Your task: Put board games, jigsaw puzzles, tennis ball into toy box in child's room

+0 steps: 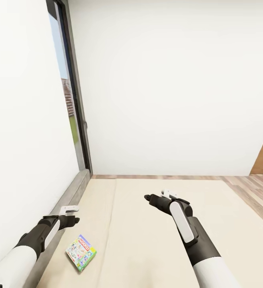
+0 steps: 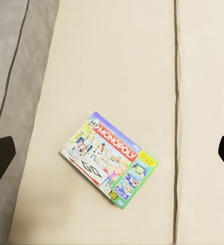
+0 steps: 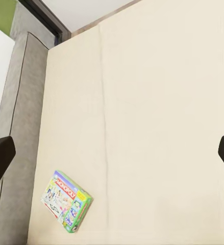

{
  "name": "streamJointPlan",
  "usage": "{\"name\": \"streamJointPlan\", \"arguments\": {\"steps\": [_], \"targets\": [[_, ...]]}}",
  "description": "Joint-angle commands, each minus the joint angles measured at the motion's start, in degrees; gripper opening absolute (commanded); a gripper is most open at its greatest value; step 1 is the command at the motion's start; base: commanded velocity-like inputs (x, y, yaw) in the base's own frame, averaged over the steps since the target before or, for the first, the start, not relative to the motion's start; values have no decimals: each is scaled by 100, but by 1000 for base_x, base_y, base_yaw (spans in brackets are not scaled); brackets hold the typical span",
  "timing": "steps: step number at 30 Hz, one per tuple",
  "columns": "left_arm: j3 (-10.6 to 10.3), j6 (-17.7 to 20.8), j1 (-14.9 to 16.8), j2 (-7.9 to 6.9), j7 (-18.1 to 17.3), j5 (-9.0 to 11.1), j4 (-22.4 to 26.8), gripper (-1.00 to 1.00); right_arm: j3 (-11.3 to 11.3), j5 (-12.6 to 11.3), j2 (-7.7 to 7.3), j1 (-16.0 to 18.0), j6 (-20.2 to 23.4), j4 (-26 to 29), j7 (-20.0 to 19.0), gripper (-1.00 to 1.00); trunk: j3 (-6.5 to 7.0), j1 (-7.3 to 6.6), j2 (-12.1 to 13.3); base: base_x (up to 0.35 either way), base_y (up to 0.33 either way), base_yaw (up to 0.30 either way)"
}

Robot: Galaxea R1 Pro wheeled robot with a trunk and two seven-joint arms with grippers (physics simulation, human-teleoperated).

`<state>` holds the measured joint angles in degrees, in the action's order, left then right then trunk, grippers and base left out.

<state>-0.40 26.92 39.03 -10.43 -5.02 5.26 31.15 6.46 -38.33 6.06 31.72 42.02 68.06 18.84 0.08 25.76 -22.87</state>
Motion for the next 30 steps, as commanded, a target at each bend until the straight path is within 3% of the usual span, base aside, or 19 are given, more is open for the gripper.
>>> {"name": "streamJointPlan", "arguments": {"steps": [1, 26, 30], "targets": [[-4, 32, 0, -3, 1, 54, 6, 100, 4, -60, 1, 2, 8, 5, 59, 100, -3, 2, -5, 0, 59, 0], [-4, 31, 0, -3, 1, 45, 6, 100, -6, -67, -7, 2, 20, 40, 22, 100, -3, 2, -5, 0, 8, 0], [-4, 31, 0, 0, 6, 45, 6, 100, -11, -282, -38, -4, 52, 114, -294, 100, -3, 2, -5, 0, 0, 0]]}}
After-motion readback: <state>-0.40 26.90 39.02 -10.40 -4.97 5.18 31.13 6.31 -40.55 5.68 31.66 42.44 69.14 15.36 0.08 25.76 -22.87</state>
